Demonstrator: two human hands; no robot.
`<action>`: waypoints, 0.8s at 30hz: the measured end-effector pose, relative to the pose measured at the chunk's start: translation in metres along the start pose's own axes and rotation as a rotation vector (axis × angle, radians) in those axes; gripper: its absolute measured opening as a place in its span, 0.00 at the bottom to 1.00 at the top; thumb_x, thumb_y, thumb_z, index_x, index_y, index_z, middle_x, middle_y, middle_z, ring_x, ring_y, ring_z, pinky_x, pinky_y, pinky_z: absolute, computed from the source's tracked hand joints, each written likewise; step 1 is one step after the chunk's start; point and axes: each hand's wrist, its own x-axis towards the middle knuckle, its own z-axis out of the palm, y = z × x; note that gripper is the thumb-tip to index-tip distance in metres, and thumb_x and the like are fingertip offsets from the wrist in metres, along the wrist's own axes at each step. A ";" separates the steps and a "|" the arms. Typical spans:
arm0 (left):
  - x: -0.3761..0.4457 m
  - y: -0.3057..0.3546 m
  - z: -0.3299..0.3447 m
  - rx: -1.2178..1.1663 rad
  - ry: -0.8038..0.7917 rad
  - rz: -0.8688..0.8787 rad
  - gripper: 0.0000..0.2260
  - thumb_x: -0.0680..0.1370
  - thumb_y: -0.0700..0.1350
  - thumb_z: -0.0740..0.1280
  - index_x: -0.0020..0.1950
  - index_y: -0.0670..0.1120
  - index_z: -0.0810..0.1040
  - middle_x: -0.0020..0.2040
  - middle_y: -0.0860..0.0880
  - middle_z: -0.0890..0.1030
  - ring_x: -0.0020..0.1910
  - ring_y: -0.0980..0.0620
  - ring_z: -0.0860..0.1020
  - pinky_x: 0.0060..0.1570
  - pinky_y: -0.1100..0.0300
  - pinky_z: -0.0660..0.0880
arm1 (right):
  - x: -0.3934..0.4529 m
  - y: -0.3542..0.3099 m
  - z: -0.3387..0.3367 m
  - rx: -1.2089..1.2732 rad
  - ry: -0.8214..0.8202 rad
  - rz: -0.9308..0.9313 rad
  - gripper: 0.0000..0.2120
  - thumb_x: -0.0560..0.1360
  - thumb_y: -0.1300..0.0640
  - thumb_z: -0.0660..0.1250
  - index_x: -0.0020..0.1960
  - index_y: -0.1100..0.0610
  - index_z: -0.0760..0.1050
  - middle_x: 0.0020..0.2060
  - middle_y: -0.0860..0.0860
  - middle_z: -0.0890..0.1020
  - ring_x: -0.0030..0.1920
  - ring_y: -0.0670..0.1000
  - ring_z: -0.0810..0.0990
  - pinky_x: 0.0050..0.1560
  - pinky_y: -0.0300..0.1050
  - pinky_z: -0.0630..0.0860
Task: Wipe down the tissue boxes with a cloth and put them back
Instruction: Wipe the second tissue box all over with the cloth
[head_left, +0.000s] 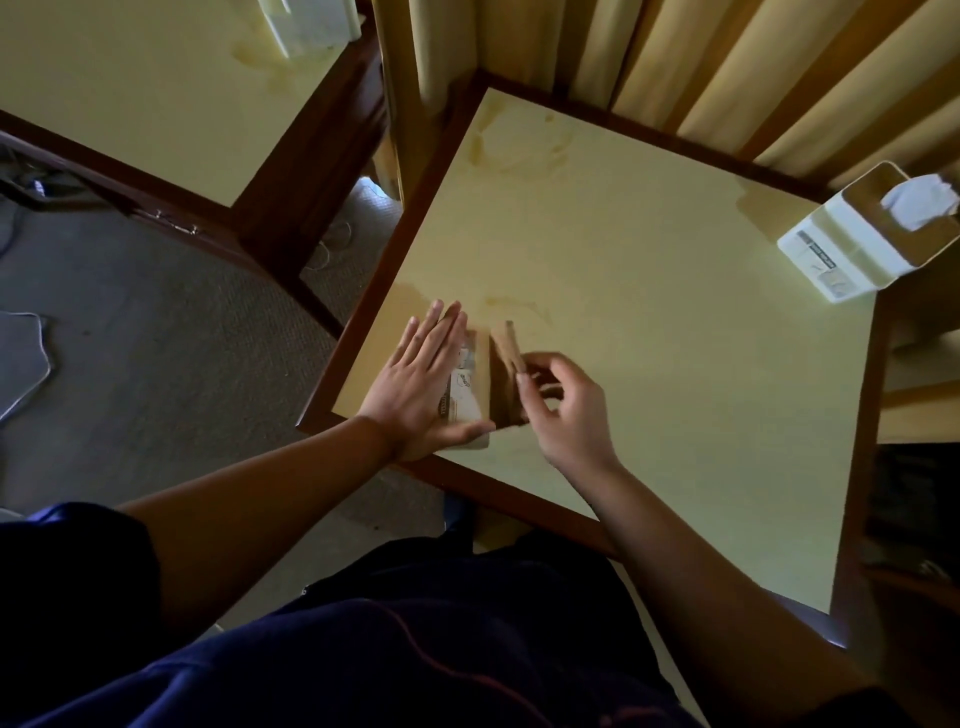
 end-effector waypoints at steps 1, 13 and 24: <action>-0.001 0.000 0.002 -0.023 0.038 0.011 0.56 0.74 0.80 0.46 0.83 0.35 0.43 0.84 0.38 0.43 0.84 0.41 0.40 0.81 0.37 0.47 | 0.008 -0.008 0.003 -0.024 -0.014 -0.070 0.09 0.82 0.59 0.69 0.61 0.57 0.82 0.48 0.47 0.85 0.44 0.45 0.83 0.44 0.37 0.80; -0.009 0.001 0.016 -0.193 0.149 -0.143 0.57 0.73 0.80 0.50 0.83 0.36 0.43 0.84 0.38 0.43 0.84 0.42 0.41 0.82 0.40 0.44 | 0.007 0.010 0.006 -0.213 -0.354 -0.183 0.23 0.81 0.62 0.67 0.71 0.41 0.79 0.51 0.42 0.75 0.56 0.49 0.75 0.51 0.47 0.77; -0.008 -0.006 0.015 -0.200 0.127 -0.089 0.60 0.72 0.83 0.46 0.83 0.33 0.46 0.84 0.36 0.44 0.84 0.39 0.42 0.81 0.39 0.43 | -0.020 0.019 -0.014 -0.056 -0.444 0.010 0.28 0.81 0.66 0.65 0.65 0.32 0.80 0.48 0.48 0.80 0.46 0.54 0.82 0.48 0.57 0.81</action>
